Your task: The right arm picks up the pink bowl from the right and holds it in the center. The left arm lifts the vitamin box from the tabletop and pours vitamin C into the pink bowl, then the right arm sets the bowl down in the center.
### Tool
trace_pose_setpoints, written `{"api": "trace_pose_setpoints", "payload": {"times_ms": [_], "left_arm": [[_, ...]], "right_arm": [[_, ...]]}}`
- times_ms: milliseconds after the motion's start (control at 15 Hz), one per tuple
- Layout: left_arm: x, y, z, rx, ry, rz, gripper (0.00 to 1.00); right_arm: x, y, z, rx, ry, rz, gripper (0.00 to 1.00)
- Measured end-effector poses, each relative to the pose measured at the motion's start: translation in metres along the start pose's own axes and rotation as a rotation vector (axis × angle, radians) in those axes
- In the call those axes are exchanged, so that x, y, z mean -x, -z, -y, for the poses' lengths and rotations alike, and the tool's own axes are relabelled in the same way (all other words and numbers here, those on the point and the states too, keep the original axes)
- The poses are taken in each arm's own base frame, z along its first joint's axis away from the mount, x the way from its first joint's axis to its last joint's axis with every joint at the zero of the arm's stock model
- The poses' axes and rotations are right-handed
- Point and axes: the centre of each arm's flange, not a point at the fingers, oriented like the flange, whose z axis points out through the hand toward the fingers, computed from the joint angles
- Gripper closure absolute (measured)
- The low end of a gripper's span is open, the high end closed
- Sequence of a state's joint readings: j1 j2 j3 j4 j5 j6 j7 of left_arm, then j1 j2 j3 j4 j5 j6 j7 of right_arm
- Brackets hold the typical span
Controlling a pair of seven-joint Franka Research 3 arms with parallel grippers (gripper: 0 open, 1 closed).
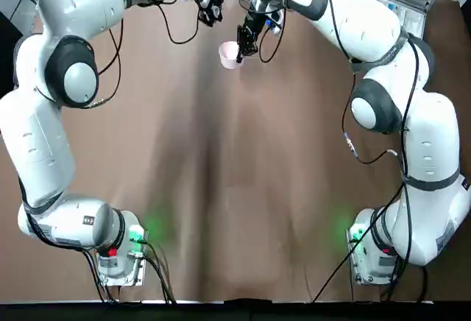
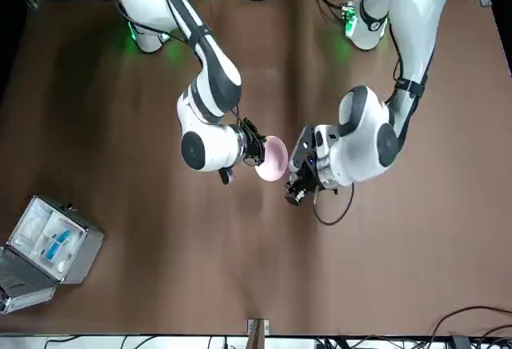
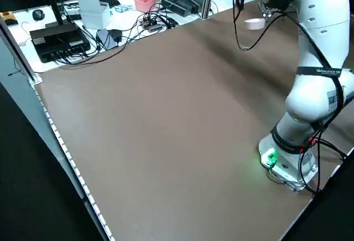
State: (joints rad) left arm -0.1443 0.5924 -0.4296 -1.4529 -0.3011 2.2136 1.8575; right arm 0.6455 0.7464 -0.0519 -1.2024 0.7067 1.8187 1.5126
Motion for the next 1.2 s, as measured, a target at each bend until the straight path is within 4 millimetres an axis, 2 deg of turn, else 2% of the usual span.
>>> {"api": "trace_pose_setpoints", "payload": {"times_ms": [200, 400, 533, 867, 1200], "left_arm": [[-0.016, 0.006, 0.002, 0.003, -0.049, 0.040, 0.90], [-0.021, 0.012, 0.002, 0.014, -0.101, 0.105, 0.90], [-0.021, 0.008, 0.000, 0.034, -0.134, 0.143, 0.90], [-0.043, -0.006, -0.001, 0.054, -0.203, 0.179, 0.90], [-0.057, -0.021, 0.000, 0.041, -0.283, 0.238, 0.90]], "right_arm": [[0.001, 0.001, 0.000, -0.003, 0.003, 0.000, 0.98], [0.003, 0.004, 0.001, -0.008, 0.007, 0.001, 0.98], [0.005, 0.004, 0.001, -0.009, 0.009, 0.002, 0.98], [0.006, 0.006, 0.001, -0.012, 0.012, 0.002, 0.98], [0.007, 0.006, 0.001, -0.013, 0.013, 0.002, 0.98]]}}
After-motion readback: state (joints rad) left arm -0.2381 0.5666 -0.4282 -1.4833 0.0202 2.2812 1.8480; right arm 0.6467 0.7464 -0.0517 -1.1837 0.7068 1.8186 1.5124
